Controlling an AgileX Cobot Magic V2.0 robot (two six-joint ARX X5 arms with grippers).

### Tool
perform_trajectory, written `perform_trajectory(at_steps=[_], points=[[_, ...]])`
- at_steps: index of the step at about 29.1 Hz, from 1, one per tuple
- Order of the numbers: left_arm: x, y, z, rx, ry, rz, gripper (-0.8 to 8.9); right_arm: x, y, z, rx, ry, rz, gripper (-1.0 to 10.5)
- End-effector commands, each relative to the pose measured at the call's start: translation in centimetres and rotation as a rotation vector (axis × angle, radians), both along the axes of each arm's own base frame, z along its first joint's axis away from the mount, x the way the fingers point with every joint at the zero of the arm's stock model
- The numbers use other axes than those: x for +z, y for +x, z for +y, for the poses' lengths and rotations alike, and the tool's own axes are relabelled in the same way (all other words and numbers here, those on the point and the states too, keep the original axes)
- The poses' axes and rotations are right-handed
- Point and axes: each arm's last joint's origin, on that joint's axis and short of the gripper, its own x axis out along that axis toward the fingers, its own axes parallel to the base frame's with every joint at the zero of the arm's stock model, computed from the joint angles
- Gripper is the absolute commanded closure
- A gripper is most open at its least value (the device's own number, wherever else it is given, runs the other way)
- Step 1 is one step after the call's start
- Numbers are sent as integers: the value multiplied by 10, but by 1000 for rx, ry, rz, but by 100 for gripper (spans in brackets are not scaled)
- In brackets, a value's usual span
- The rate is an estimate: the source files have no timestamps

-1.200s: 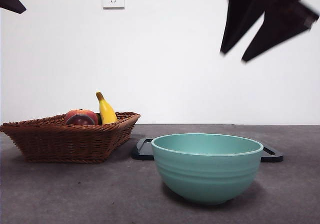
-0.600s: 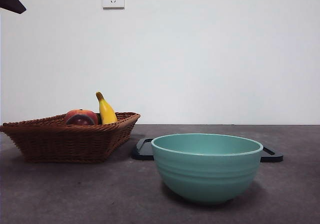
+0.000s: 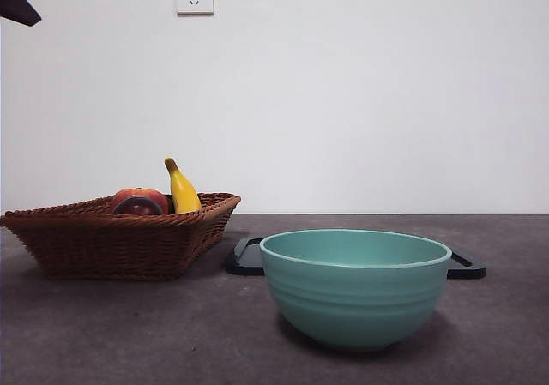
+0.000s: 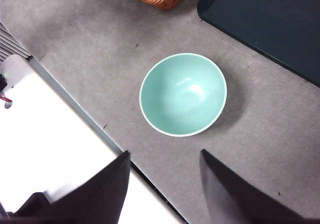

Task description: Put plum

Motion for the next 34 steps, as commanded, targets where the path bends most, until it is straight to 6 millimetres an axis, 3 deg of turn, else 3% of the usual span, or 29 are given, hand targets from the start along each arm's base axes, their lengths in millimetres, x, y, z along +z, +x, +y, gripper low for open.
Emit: perform_trajectory(at_steps=[1, 4, 6, 34], points=[[3, 1, -1, -14, -6, -11, 499, 5, 0, 1, 18, 9, -22, 747], [3, 1, -1, -14, -6, -12, 705, 5, 0, 1, 18, 9, -22, 914], [3, 1, -1, -14, -6, -11, 812, 5, 0, 1, 18, 9, -22, 941], [5, 0, 0, -16, -7, -42, 806, 6, 1, 2, 17, 16, -32, 941]])
